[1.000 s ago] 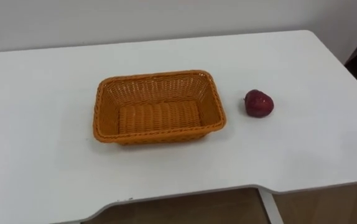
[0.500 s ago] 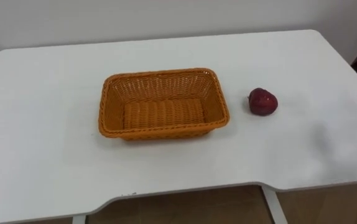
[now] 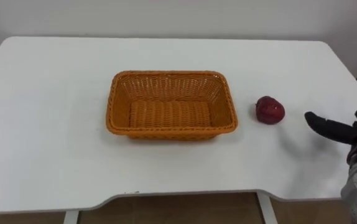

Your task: Pick and place apple

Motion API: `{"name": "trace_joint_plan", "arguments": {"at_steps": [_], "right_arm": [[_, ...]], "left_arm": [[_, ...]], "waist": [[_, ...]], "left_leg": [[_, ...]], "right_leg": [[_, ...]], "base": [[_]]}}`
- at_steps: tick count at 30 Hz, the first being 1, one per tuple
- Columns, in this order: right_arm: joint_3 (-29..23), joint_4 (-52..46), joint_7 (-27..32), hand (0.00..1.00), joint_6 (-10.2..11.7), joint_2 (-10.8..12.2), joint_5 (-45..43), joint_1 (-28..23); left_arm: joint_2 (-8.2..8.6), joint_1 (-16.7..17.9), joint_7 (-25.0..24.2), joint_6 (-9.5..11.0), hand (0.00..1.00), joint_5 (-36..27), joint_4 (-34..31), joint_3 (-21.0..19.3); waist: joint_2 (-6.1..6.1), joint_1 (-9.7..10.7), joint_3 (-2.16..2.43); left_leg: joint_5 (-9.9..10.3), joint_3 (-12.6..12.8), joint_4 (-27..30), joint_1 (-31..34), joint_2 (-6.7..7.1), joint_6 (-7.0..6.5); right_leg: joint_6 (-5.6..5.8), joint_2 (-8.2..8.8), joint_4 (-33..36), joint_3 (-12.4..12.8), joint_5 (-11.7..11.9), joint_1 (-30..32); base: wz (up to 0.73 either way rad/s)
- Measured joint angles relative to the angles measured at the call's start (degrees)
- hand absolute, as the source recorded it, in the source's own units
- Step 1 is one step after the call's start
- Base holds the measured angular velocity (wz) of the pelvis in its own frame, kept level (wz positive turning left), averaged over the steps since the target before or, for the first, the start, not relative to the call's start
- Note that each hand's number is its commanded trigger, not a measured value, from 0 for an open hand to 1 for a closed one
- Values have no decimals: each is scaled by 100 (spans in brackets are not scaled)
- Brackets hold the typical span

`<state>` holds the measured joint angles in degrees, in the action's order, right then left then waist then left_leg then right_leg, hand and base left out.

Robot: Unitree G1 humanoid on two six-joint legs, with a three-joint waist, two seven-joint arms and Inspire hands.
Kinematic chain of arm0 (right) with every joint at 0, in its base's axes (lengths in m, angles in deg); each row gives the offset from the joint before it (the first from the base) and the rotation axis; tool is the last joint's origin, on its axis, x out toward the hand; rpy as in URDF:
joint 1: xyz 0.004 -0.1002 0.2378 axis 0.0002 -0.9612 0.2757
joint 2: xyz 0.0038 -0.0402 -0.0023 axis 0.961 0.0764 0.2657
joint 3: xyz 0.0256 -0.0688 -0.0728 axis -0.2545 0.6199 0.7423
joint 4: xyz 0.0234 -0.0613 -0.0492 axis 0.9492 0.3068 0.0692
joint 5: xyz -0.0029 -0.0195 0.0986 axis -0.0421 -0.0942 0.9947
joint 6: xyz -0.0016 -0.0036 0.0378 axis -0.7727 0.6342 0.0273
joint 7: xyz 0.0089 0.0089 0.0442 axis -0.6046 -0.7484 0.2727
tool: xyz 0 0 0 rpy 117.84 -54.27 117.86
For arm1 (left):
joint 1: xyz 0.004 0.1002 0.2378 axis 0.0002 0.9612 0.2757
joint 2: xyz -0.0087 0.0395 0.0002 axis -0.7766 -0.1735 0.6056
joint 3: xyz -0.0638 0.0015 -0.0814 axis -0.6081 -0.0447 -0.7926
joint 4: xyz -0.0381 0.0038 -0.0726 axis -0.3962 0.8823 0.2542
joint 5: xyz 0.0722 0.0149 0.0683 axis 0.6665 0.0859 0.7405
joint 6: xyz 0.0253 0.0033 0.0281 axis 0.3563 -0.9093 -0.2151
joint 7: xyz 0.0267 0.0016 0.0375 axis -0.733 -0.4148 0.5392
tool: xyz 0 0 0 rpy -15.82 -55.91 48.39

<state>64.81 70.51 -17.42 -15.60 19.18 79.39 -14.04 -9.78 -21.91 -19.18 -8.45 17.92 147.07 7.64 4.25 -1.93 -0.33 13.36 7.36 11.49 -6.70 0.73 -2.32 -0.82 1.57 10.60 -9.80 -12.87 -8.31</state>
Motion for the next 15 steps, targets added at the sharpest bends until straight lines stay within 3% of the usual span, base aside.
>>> {"name": "trace_joint_plan", "arguments": {"at_steps": [7,15], "right_arm": [[222,0,-504,0,0,-77,-243,20],[261,-1,-815,0,0,-82,-659,33]], "left_arm": [[-24,-15,-13,3,0,9,-18,168],[-29,-18,-69,3,0,3,-19,170]], "waist": [[-94,-19,7],[-87,-102,2]], "left_leg": [[-2,-13,3,10,-3,-2],[-3,-23,14,0,0,-4]], "right_leg": [[-3,-2,12,-39,2,-1],[-2,5,6,-51,2,-47]], "base": [[0],[0]]}}
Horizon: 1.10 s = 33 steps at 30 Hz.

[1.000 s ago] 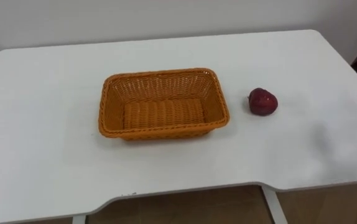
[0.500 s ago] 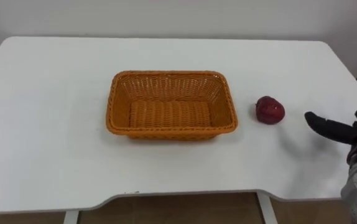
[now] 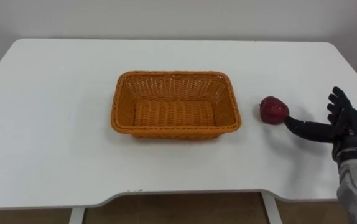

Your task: Pick and place apple

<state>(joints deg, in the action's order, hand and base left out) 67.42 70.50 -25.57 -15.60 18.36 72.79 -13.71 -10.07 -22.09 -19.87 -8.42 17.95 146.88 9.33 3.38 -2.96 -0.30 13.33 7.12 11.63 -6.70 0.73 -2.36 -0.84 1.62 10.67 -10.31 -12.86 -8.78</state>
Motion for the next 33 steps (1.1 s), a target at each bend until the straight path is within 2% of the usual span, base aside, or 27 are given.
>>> {"name": "trace_joint_plan", "arguments": {"at_steps": [10,16,21,25,28,33], "right_arm": [[86,286,-149,0,-1,-23,-21,169],[176,834,-245,0,-38,-65,-38,372],[176,856,-240,0,-49,-193,-189,378],[176,862,-229,0,-49,-249,-241,377],[174,898,-230,0,-52,-274,-310,378],[166,1159,-275,0,-52,-301,-425,631]], "left_arm": [[-3,16,1,-6,0,7,4,83],[-8,2,-15,-10,0,-5,10,88],[-28,0,-167,-14,0,5,13,87],[-82,0,-231,-14,0,5,18,86],[-119,3,-234,-14,0,2,35,73],[-125,1,-270,-9,0,11,59,47]], "waist": [[10,-71,-15],[15,-87,-18],[29,-118,-15],[76,-159,-34],[113,-167,-55],[118,-174,-51]], "left_leg": [[0,-120,24,5,8,0],[0,-132,45,20,13,0],[-1,-132,45,10,15,-2],[-1,-187,69,17,20,-2],[-1,-267,120,36,30,-2],[-1,-329,194,109,42,-2]], "right_leg": [[0,4,-4,-87,0,-58],[0,13,6,-117,0,-56],[0,14,6,-111,0,-46],[0,14,1,-152,0,-64],[0,26,-6,-266,0,-103],[0,40,-10,-385,0,-117]], "base": [[6],[0],[0],[6],[14],[11]]}}
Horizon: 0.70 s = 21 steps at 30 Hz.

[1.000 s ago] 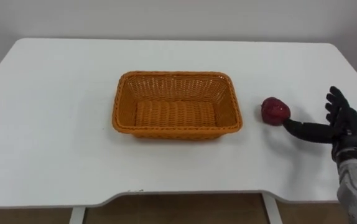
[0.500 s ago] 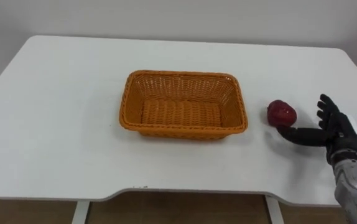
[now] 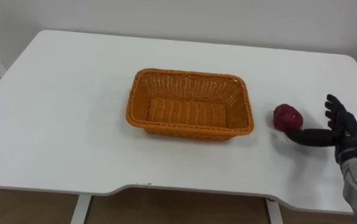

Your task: Pick and place apple

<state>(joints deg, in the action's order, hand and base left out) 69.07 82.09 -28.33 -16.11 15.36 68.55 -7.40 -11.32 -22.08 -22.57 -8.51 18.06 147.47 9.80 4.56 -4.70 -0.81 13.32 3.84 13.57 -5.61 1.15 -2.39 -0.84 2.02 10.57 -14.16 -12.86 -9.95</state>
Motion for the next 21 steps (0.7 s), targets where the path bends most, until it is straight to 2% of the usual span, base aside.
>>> {"name": "trace_joint_plan", "arguments": {"at_steps": [4,9,13,15,18,21], "right_arm": [[3,370,-218,0,-12,-13,-307,223],[7,370,-222,0,-11,-26,-491,259],[39,369,-217,0,-11,-26,-527,261],[106,369,-216,0,-11,-29,-540,261],[249,372,-221,0,-11,-86,-581,265],[249,376,-228,0,-11,-88,-730,265]], "left_arm": [[-1,9,-5,-2,0,27,58,-1],[-4,23,5,0,0,23,87,3],[-9,-78,12,-2,0,22,174,9],[-20,-78,11,1,0,18,221,7],[-28,-90,6,-1,0,14,232,9],[-29,-108,-11,-6,0,15,258,12]], "waist": [[-11,-39,24],[-20,-51,80],[-17,-82,76],[1,-100,63],[55,-154,16],[84,-201,17]], "left_leg": [[-5,-33,-24,10,4,-8],[-30,-104,-4,15,37,-24],[-49,-154,-4,-4,56,-35],[-49,-170,1,-14,58,-35],[-52,-208,5,2,59,-29],[-51,-228,-2,21,70,-29]], "right_leg": [[-1,2,6,-22,-1,-10],[1,22,8,-61,-2,-23],[2,42,7,-110,-2,-55],[4,45,5,-164,-4,-97],[5,41,-4,-173,-5,-103],[7,41,-32,-174,-6,-105]], "base": [[2],[6],[7],[5],[6],[4]]}}
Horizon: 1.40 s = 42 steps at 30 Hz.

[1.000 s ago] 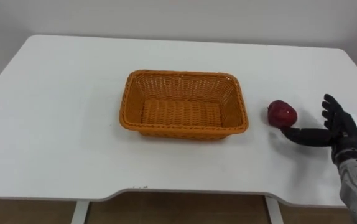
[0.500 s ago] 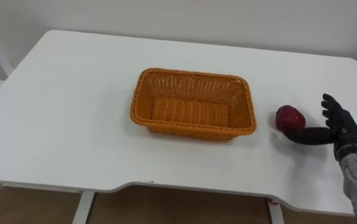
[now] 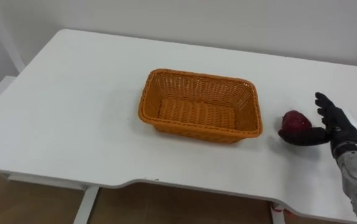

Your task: Pick and place apple

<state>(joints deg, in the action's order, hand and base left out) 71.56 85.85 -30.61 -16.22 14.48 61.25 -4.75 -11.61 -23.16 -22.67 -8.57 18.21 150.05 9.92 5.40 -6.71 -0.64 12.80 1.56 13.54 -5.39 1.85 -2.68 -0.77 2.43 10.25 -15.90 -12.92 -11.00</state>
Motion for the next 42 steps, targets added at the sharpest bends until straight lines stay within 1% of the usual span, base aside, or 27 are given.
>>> {"name": "trace_joint_plan", "arguments": {"at_steps": [4,6,9,13,18,19,20,21,22,25,26,29,33,36,40,42], "right_arm": [[5,9,-130,0,-1,0,-273,0],[35,10,-163,0,-5,0,-303,0],[227,10,-169,0,-8,-13,-248,0],[255,52,-169,0,2,-18,-345,4],[260,233,-176,0,-11,-18,-391,4],[260,261,-173,16,-11,-18,-398,3],[260,288,-172,35,-11,-20,-408,4],[260,300,-172,85,-11,-21,-409,4],[271,341,-173,100,-11,-21,-428,4],[320,393,-129,100,17,-54,-465,5],[319,410,-70,100,15,-96,-512,6],[315,472,-33,100,9,-266,-552,19],[316,618,100,100,23,-275,-603,25],[284,646,136,100,-22,-280,-608,33],[285,652,105,100,-41,-272,-599,14],[284,648,75,100,-37,-272,-594,-1]], "left_arm": [[-4,35,-88,-106,0,0,23,-4],[-4,26,-97,-108,0,-3,22,1],[-5,-5,-97,-107,0,-28,30,39],[-5,-107,-96,-102,0,-11,7,62],[-6,-103,-92,-108,0,3,4,65],[-7,-113,-92,-108,0,3,3,66],[-12,-114,-87,-108,0,4,3,100],[-16,-113,-86,-108,0,4,3,129],[-23,-113,-86,-108,0,1,3,171],[-48,-108,-88,-109,0,1,3,268],[-50,-110,-88,-109,0,1,4,270],[-51,-104,-87,-113,0,3,6,274],[-57,-77,-54,-128,0,4,14,330],[-57,-73,-43,-133,0,11,14,375],[-57,-67,-43,-224,0,13,14,375],[-57,-69,-44,-228,0,12,13,375]], "waist": [[6,-16,8],[-5,-14,9],[-50,-15,19],[-82,-12,10],[-117,-5,0],[-125,1,6],[-137,-1,18],[-141,-3,30],[-157,-3,46],[-161,1,56],[-160,1,63],[-163,1,59],[-165,11,50],[-162,9,50],[-157,13,53],[-151,13,57]], "left_leg": [[0,-31,16,27,9,0],[0,-40,32,62,9,0],[0,-41,28,58,7,0],[0,-57,26,53,7,0],[0,-60,1,62,9,0],[1,-66,-2,66,9,0],[1,-67,-2,65,9,1],[1,-68,-2,65,10,1],[1,-71,4,66,11,0],[1,-88,13,68,13,0],[1,-100,15,67,15,0],[0,-121,5,18,17,0],[1,-155,-5,-32,17,2],[2,-162,-4,-29,17,2],[2,-158,-2,-28,26,2],[2,-149,0,-30,27,2]], "right_leg": [[9,-14,-59,0,9,-8],[9,-16,-58,-6,9,8],[9,-14,-52,-6,9,6],[10,-15,-50,2,9,1],[11,-10,-38,-6,10,8],[11,-10,-34,-8,10,12],[10,-10,-33,-9,10,13],[10,-9,-33,-10,10,13],[10,-8,-35,-17,10,7],[12,1,-31,-92,11,-6],[12,3,-28,-114,12,-13],[14,3,-33,-135,12,-58],[15,-1,-48,-158,11,-129],[16,-3,-52,-166,11,-130],[16,2,-53,-162,11,-126],[16,5,-53,-156,11,-109]], "base": [[3],[2],[0],[0],[0],[0],[0],[0],[0],[3],[5],[3],[5],[1],[0],[0]]}}
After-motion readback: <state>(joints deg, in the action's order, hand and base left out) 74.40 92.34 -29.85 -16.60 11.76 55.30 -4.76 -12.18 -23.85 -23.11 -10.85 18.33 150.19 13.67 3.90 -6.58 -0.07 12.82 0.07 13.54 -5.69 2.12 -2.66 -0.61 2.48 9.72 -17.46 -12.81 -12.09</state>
